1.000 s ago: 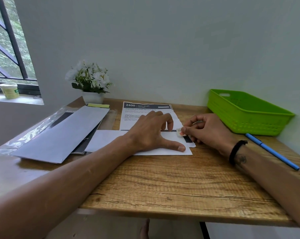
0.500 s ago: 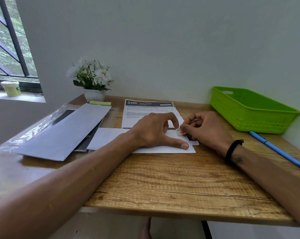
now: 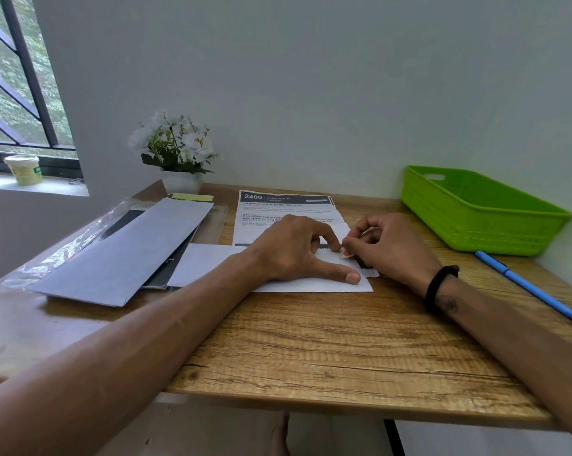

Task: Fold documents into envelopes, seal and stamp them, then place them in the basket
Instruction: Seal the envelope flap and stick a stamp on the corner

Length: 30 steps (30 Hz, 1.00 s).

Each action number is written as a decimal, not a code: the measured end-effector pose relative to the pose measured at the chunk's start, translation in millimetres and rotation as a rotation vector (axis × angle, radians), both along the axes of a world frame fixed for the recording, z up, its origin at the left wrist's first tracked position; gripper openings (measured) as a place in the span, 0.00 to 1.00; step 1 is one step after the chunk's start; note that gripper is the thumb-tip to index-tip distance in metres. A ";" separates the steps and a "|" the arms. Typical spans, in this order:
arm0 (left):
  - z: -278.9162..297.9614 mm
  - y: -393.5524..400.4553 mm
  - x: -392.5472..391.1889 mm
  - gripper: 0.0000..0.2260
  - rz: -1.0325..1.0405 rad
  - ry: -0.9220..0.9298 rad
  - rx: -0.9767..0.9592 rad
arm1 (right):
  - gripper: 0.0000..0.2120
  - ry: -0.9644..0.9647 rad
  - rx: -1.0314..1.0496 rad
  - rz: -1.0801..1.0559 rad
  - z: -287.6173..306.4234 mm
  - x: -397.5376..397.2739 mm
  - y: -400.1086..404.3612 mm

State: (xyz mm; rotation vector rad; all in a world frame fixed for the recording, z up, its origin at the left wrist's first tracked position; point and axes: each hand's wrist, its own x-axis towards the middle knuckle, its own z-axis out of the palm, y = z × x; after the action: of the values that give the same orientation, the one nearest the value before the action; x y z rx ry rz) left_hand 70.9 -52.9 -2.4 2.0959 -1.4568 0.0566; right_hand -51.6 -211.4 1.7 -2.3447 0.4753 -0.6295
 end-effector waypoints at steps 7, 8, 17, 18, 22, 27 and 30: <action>1.2 0.5 -0.4 0.25 -0.001 -0.017 -0.001 | 0.04 0.076 -0.078 0.095 6.8 -3.7 -1.8; 1.5 0.4 -0.7 0.25 -0.001 -0.017 0.004 | 0.05 0.082 -0.077 0.107 7.4 -4.0 -2.7; 0.7 0.5 -0.1 0.25 -0.003 -0.036 0.003 | 0.07 0.108 -0.059 0.143 11.6 -8.3 -5.6; 0.6 0.5 -0.1 0.25 -0.003 -0.036 0.003 | 0.07 0.110 -0.039 0.149 12.4 -9.1 -6.3; 1.3 0.2 -0.5 0.25 -0.006 -0.030 0.014 | 0.08 0.121 -0.004 0.177 18.6 -14.4 -10.9; 1.6 0.3 -1.0 0.25 -0.008 -0.022 0.022 | 0.14 0.158 -0.095 0.232 25.5 -21.9 -15.6; 1.8 0.0 -1.0 0.25 -0.004 -0.027 0.030 | 0.11 0.174 -0.149 0.253 24.1 -21.3 -17.5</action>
State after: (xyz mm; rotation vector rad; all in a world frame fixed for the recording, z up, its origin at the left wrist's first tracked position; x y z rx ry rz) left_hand 69.9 -52.9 -0.7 2.1236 -1.4866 0.0627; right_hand -72.9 -228.9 25.7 -2.5602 0.2070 -0.3549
